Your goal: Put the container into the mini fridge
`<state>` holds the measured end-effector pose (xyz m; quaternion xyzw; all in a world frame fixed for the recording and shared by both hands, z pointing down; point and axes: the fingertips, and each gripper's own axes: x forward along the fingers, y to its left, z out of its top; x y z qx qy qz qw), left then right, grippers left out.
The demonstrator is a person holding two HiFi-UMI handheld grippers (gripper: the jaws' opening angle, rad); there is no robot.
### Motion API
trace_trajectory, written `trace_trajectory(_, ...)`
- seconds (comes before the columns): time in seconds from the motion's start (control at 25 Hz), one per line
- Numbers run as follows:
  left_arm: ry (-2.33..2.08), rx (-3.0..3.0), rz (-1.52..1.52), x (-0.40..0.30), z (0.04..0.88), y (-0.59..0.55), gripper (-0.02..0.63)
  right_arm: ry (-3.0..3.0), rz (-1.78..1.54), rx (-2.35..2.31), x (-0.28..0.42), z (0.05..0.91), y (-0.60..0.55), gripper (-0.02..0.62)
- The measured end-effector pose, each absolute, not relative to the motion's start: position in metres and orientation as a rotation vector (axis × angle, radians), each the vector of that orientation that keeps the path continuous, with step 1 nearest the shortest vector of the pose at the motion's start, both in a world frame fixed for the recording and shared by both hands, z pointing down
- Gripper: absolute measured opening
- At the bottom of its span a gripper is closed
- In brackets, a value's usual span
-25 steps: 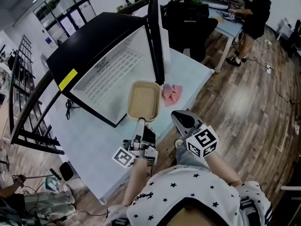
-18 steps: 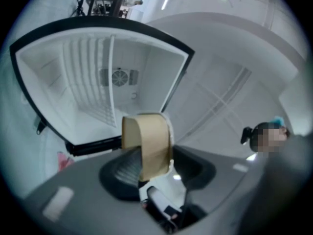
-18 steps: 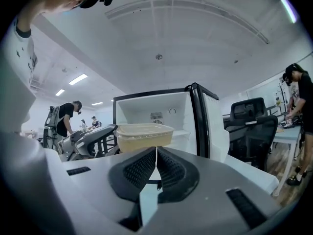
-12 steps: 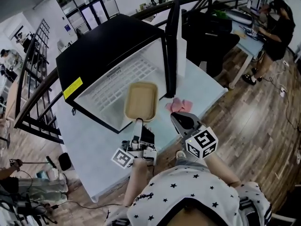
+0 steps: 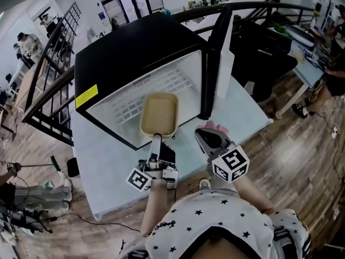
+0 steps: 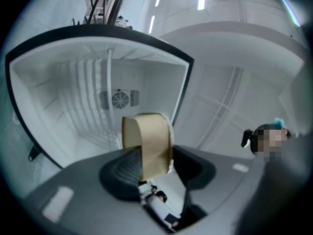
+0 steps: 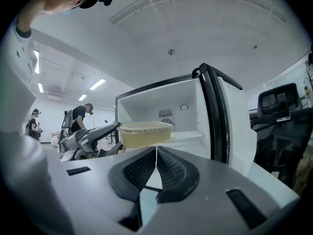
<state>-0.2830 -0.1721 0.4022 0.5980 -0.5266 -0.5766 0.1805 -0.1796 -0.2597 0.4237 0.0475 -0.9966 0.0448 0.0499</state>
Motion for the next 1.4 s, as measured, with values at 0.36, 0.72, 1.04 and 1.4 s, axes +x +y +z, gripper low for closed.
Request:
trace_trajectory(0.36, -1.640, 1.577, -1.721, -0.302, 0.408, -0.171, 0.198, -3.030, 0.150, -0.034, -0.196, 0.432, -0.270, 0.021)
trace_trajectory(0.72, -1.737, 1.480, -1.815, -0.316, 0.408, -0.171, 0.199, -3.022, 0.157, -0.162, -0.210, 0.436, -0.278, 0.021)
trace_trajectory(1.04, -1.785, 1.387, -1.867, -0.338, 0.411, -0.178, 0.199, -3.008, 0.162, -0.224, -0.215, 0.439, -0.275, 0.021)
trace_trajectory(1.4, -1.800, 1.317, -1.860, -0.359, 0.416, -0.191, 0.199, -2.998, 0.172, -0.215, -0.219, 0.445, -0.274, 0.021)
